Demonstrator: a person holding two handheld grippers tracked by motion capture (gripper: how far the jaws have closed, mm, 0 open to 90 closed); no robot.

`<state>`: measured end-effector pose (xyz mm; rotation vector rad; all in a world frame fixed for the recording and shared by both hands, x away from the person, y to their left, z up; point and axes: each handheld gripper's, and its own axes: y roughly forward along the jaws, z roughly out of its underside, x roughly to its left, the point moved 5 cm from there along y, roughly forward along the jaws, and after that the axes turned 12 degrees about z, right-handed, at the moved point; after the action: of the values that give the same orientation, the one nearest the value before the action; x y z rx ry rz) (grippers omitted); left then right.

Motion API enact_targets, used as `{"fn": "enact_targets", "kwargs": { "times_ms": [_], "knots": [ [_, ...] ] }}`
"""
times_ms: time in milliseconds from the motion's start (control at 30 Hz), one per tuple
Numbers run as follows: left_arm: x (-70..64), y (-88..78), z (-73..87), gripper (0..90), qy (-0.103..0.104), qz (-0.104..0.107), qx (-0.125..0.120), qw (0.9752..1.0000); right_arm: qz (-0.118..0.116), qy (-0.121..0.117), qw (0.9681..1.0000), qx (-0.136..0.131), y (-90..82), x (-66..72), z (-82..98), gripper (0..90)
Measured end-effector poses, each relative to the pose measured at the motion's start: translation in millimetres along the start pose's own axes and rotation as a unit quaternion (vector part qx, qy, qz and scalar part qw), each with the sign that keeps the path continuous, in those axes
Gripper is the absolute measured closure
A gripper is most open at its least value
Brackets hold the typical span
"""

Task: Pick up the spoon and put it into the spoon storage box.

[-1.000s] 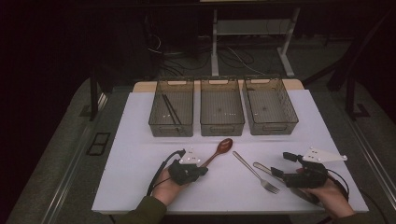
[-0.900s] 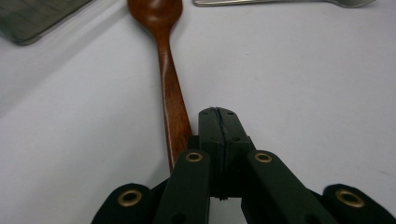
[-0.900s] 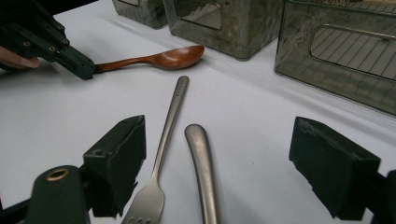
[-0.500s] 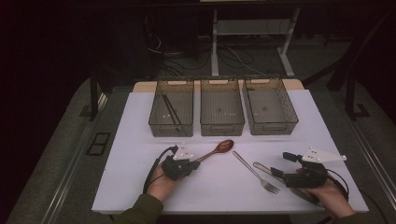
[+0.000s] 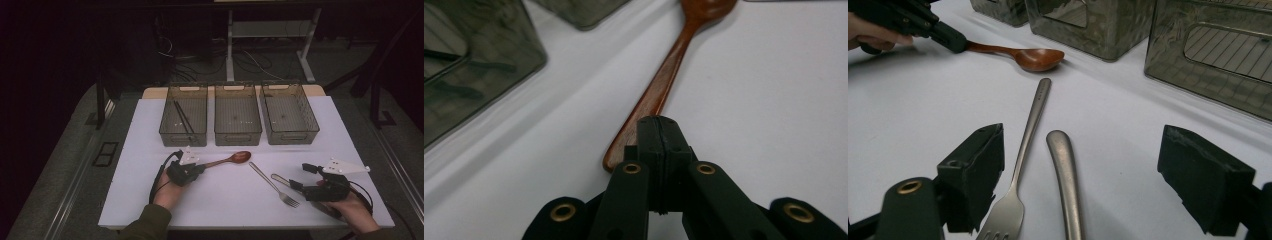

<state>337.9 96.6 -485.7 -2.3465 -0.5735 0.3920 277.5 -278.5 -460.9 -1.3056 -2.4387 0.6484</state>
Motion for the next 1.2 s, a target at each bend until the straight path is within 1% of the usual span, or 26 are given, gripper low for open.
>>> {"fn": "enact_targets", "kwargs": {
  "times_ms": [167,233,267,367,433,533,567,633,667,733,833,900,967,1000,1067,1200],
  "knots": [
    [8.5,-1.2,-0.2,88.5,-0.014,-0.014,-0.004,0.9998,-0.001,-0.003,1.0,0.001,1.8,-0.5,0.7,18.0],
    [8.9,-2.0,-0.1,88.4,-0.014,-0.011,-0.004,0.9998,0.0,-0.007,1.0,0.001,2.6,-0.1,1.3,17.4],
    [8.1,-1.9,-1.0,88.4,-0.018,-0.009,-0.012,0.9997,0.0,-0.008,1.0,0.001,2.5,0.6,1.3,16.3],
    [7.3,-6.1,-4.0,85.5,-0.016,-0.003,-0.018,0.9997,0.0,-0.006,1.0,-0.002,2.8,1.4,0.8,13.2],
    [6.3,-8.5,-6.5,81.9,-0.018,0.004,-0.026,0.9995,0.0,-0.004,1.0,-0.003,3.1,1.2,0.7,13.1],
    [2.9,-10.0,-10.4,75.5,-0.013,0.018,-0.037,0.999,0.0,-0.011,0.9999,0.001,2.2,2.3,0.8,13.1],
    [1.7,-10.4,-11.7,73.9,-0.008,0.025,-0.037,0.999,0.002,-0.014,0.9999,0.001,2.1,2.8,0.6,13.0],
    [-1.1,-9.5,-14.6,67.9,-0.003,0.038,-0.037,0.9986,0.004,-0.013,0.9999,-0.002,2.3,3.3,0.0,12.2],
    [-2.8,-8.7,-16.4,65.7,-0.001,0.045,-0.04,0.9982,0.004,-0.011,0.9999,-0.005,2.5,3.2,-0.2,12.1],
    [-5.8,-7.2,-20.4,60.0,0.002,0.067,-0.041,0.9969,0.005,-0.01,0.9999,-0.005,2.6,2.4,-0.1,12.1],
    [-8.4,-5.1,-29.2,53.4,0.011,0.08,-0.045,0.9957,0.008,-0.009,0.9999,-0.004,2.8,0.8,0.1,12.2],
    [-8.2,-2.9,-36.9,49.6,0.008,0.087,-0.05,0.995,0.008,-0.007,0.9999,-0.004,2.6,0.4,0.1,12.3],
    [-7.3,0.0,-44.6,46.8,0.002,0.098,-0.056,0.9937,0.007,-0.007,0.9999,-0.004,2.4,0.6,0.0,12.4],
    [-7.4,1.8,-48.4,45.8,-0.003,0.101,-0.062,0.993,0.007,-0.006,0.9999,-0.005,2.6,0.7,-0.1,12.8],
    [-7.4,5.1,-55.4,44.1,-0.005,0.108,-0.07,0.9917,0.006,-0.008,0.9999,-0.005,2.4,0.5,0.2,12.9],
    [-7.5,14.9,-68.2,41.9,-0.008,0.118,-0.079,0.9898,0.006,-0.003,1.0,-0.005,1.8,0.7,0.2,12.9]
  ]
}}
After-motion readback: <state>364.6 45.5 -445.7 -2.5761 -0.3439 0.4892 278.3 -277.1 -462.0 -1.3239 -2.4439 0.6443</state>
